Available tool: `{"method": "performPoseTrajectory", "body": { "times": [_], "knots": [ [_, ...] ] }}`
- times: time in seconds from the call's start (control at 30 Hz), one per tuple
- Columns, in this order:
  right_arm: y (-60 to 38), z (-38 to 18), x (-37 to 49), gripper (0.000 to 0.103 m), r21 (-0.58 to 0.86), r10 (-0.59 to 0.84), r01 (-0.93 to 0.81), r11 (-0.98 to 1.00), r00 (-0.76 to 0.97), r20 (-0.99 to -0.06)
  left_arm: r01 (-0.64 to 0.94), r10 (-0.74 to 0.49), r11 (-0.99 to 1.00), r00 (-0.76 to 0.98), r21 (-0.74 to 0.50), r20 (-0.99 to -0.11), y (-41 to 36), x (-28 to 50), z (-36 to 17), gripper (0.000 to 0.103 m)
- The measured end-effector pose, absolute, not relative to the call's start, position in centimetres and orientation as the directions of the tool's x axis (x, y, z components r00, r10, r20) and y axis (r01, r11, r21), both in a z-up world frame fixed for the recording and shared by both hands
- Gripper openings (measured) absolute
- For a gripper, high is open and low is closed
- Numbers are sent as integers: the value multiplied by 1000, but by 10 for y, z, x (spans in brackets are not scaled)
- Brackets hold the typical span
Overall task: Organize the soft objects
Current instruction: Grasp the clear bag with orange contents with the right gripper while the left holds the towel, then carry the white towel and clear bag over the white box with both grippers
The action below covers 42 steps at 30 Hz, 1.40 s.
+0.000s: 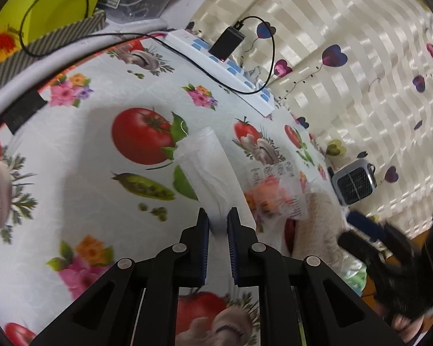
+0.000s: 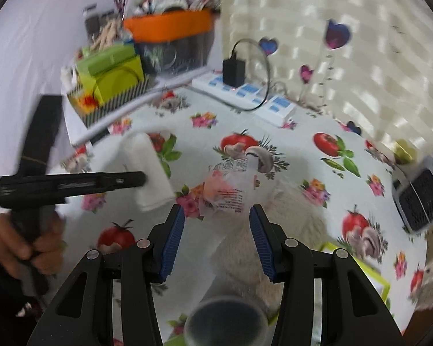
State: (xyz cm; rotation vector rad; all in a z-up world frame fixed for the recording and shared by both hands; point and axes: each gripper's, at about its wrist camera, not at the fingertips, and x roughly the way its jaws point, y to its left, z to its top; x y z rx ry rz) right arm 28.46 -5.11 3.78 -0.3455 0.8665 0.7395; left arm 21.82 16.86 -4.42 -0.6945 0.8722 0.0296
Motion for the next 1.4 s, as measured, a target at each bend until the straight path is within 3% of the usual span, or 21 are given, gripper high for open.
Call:
{"method": "performPoseTrajectory", "body": {
  "times": [0.67, 0.7, 0.83, 0.97, 1.4],
  "knots": [
    [28, -45, 359, 47, -58, 223, -791, 610, 242, -944, -308, -164, 840, 640, -446, -751, 177, 207, -51, 12],
    [30, -46, 359, 39, -64, 213, -792, 607, 239, -947, -307, -164, 841, 640, -446, -751, 176, 208, -52, 12],
    [32, -50, 358, 21, -92, 188, -796, 598, 251, -950, -302, -168, 843, 638, -445, -751, 174, 207, -52, 12],
    [33, -47, 351, 16, -110, 191, -799, 591, 271, -943, -293, -170, 846, 642, -445, -747, 171, 203, -48, 12],
    [8, 21, 309, 16, -33, 380, -799, 600, 321, -868, -231, -162, 868, 705, -439, -691, 150, 169, -2, 12]
  ]
}}
